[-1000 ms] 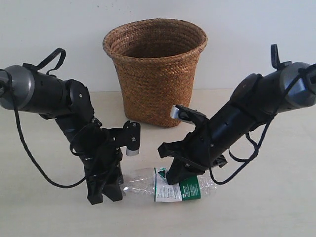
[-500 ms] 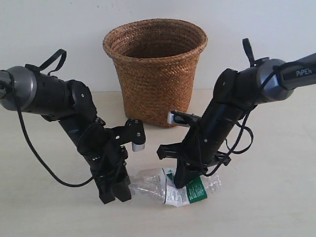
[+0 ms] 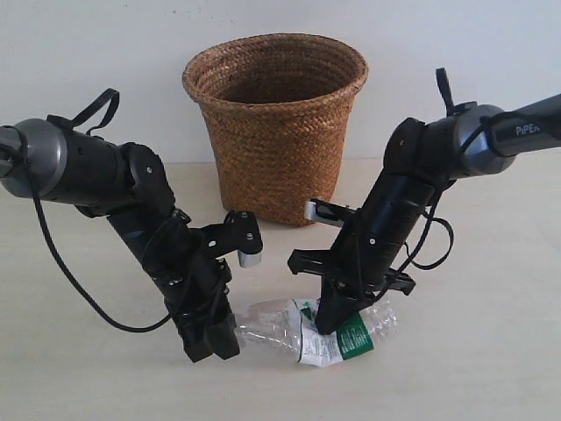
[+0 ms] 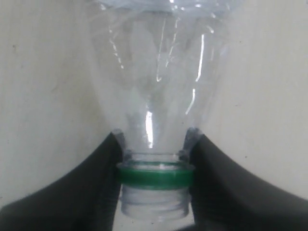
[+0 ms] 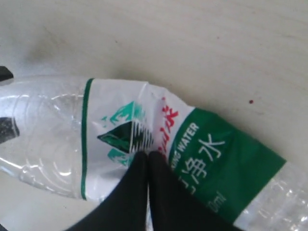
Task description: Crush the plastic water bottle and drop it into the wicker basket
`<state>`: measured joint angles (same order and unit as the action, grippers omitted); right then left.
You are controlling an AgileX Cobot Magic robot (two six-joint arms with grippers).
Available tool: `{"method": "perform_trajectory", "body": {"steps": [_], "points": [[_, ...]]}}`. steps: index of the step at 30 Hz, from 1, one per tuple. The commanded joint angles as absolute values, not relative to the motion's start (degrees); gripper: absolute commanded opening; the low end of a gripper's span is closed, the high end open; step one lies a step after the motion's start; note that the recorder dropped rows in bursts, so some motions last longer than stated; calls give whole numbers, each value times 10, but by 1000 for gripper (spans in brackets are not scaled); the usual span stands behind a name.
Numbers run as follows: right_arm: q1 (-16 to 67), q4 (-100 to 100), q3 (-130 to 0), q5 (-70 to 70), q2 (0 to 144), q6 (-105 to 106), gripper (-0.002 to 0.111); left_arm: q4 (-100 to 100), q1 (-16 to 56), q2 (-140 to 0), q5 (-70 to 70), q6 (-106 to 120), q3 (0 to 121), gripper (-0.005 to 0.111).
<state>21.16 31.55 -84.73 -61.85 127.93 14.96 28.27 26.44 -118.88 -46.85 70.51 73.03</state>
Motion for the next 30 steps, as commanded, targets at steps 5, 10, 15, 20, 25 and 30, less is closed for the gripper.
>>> {"method": "perform_trajectory", "body": {"steps": [5,10,15,20,25,30], "points": [[194,244,-824,-622,1239,275,0,258,259,-1187,-465,691,727,4],[188,310,-824,-620,1165,330,0,258,259,-1187,-462,691,727,4],[188,396,-819,-623,1156,370,0,259,259,-1187,-463,691,727,4],[217,467,-804,-606,1179,446,0,261,259,-1187,-456,691,727,4],[218,519,-804,-578,1217,451,0,277,259,-1187,-444,691,727,4],[218,564,-804,-561,1248,471,0,281,259,-1187,-437,691,727,4]]}}
